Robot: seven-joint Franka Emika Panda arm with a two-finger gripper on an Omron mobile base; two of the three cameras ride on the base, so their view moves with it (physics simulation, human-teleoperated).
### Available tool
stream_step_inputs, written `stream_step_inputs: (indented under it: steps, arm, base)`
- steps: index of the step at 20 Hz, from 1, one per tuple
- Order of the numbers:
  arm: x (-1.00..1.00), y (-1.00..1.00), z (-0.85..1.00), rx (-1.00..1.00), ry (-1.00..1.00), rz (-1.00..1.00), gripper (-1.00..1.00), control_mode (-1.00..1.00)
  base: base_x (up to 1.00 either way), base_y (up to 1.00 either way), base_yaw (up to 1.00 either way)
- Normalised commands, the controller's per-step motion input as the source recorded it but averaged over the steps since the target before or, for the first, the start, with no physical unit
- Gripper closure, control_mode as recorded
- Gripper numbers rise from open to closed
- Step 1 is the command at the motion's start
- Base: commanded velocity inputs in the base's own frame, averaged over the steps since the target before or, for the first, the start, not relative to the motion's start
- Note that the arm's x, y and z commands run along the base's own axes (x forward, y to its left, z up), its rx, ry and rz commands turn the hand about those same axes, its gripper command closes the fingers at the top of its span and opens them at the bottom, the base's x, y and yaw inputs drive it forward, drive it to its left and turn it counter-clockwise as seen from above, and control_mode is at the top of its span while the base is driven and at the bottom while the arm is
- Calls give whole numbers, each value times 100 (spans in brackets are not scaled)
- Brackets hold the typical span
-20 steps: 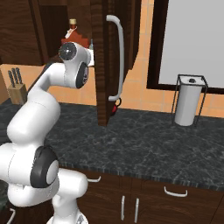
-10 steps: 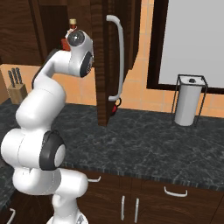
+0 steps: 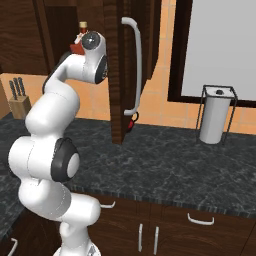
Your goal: Put the shaker and condiment bottle from the counter next to their counterparts in the cabinet.
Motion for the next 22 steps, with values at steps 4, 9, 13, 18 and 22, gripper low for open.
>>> stream_step_inputs:
  steps: [4,9,13,18,22]
  arm:
    - [0,15,-38,-12,-13,0,-100,-100]
    - [6,0,-29,0,-6,0,-100,-100]
    - [13,0,-25,0,-5,0,-100,-100]
    - [16,-4,-21,0,-1,0,-100,-100]
    - [28,-8,1,0,0,0,-100,-100]
  base:
    - [0,0,0]
    - [0,0,0]
    - [0,0,0]
    - [0,0,0]
    - [0,0,0]
